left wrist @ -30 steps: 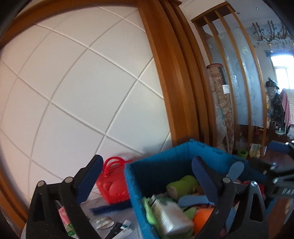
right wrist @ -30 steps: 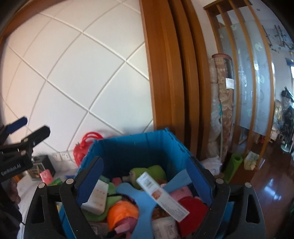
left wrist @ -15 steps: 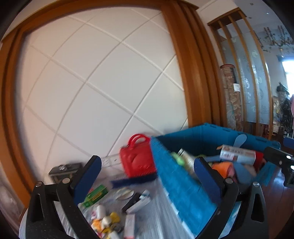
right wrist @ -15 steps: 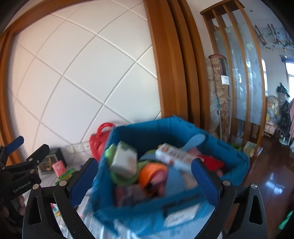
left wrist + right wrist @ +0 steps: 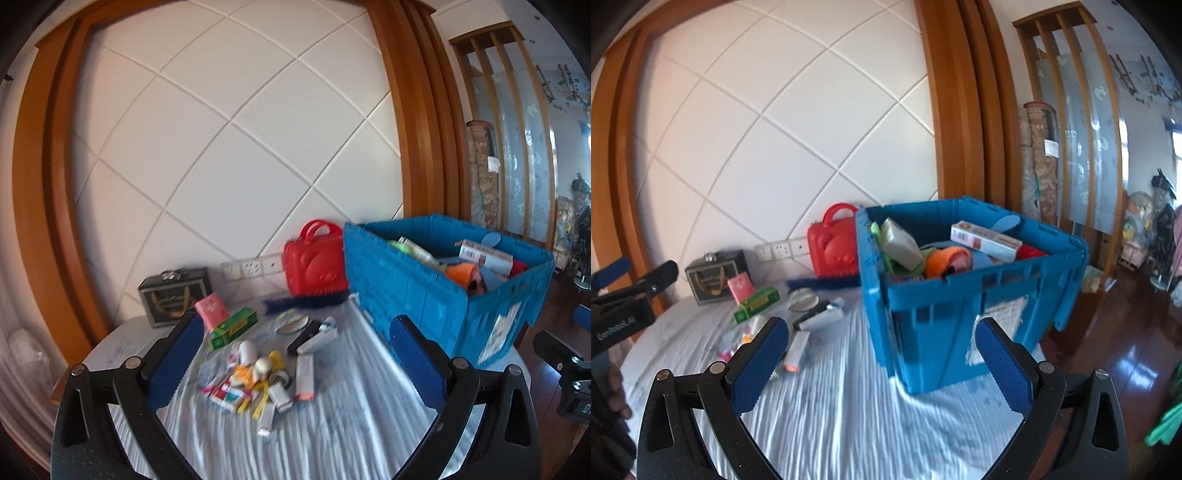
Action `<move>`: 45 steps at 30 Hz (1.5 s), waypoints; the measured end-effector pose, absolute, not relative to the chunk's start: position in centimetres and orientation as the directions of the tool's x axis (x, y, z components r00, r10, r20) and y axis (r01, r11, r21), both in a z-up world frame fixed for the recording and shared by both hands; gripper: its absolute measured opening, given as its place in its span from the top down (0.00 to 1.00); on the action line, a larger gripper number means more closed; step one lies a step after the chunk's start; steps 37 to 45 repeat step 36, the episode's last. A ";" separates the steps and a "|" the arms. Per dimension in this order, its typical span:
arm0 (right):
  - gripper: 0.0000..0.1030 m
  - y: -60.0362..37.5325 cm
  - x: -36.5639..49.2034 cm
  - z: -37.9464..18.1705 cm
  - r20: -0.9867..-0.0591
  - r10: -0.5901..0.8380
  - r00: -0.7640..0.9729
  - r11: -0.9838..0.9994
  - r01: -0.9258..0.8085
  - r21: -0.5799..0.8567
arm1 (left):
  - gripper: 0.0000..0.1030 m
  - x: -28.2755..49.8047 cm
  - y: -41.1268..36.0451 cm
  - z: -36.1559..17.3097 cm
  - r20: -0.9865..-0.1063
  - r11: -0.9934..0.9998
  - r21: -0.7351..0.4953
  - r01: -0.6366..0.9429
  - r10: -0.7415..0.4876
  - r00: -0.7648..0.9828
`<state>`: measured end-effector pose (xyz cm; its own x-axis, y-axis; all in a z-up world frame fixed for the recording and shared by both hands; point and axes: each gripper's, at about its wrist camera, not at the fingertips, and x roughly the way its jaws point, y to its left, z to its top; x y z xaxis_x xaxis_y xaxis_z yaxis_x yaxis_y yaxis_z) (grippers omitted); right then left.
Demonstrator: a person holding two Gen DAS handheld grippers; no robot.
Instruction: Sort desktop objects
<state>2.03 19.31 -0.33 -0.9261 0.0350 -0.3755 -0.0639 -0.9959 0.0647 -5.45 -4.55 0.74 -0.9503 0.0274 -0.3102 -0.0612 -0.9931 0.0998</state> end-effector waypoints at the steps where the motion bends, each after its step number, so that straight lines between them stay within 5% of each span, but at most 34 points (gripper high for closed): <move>1: 0.00 19.1 2.5 -0.7 -0.376 0.029 -0.926 -0.996 -0.057 0.062 | 0.01 -5.1 -4.7 0.5 -0.319 -0.993 0.102 -0.056 0.021 -0.948; 23: 0.00 18.1 5.4 -3.7 -0.430 -0.035 -0.902 -0.999 0.019 0.042 | 0.01 -0.8 -5.3 -4.5 -0.454 -0.996 0.062 -0.056 0.022 -0.891; 45: 0.00 18.6 5.3 -3.3 -0.415 -0.036 -0.909 -0.998 0.015 0.054 | 0.01 -0.6 -4.8 -3.8 -0.411 -0.996 0.064 -0.058 0.026 -0.911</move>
